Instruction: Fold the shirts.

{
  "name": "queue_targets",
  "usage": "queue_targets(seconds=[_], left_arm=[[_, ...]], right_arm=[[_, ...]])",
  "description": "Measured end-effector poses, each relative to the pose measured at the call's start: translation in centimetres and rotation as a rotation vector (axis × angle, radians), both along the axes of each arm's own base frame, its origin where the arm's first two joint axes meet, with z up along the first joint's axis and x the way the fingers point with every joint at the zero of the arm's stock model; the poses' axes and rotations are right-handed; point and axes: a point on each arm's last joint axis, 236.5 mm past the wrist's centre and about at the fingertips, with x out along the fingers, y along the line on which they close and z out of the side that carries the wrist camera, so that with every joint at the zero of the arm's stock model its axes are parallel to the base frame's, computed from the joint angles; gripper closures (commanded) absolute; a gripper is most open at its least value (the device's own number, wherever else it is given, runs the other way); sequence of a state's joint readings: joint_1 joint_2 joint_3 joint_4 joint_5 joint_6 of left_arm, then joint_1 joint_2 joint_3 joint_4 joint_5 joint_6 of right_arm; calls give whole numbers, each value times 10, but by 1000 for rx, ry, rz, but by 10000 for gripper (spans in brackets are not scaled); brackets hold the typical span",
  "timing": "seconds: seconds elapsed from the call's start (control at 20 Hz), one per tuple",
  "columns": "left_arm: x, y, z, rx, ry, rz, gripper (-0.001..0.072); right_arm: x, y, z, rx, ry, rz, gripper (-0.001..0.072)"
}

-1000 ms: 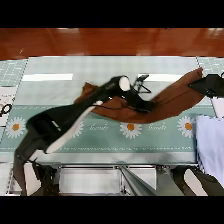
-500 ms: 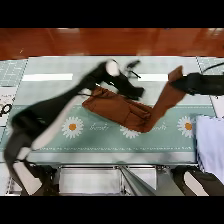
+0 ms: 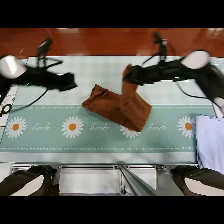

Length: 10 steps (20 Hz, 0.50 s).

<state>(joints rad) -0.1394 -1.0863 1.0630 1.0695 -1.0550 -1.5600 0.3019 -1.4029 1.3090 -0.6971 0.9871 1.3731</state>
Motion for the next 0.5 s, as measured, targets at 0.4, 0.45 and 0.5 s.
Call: queue_targets(seconds=[0.4,0.45,0.5], left_arm=[[-45,35,2,-1,-72,95,672],[-44,35,2,-4,-78,101,671],[-41,36,3,-8,-88,109,672]], right_arm=[[22,83,-77,20,126,89,370],[22,89,-83,26,142,92,303],[21,94,-89,33,156,95,303]])
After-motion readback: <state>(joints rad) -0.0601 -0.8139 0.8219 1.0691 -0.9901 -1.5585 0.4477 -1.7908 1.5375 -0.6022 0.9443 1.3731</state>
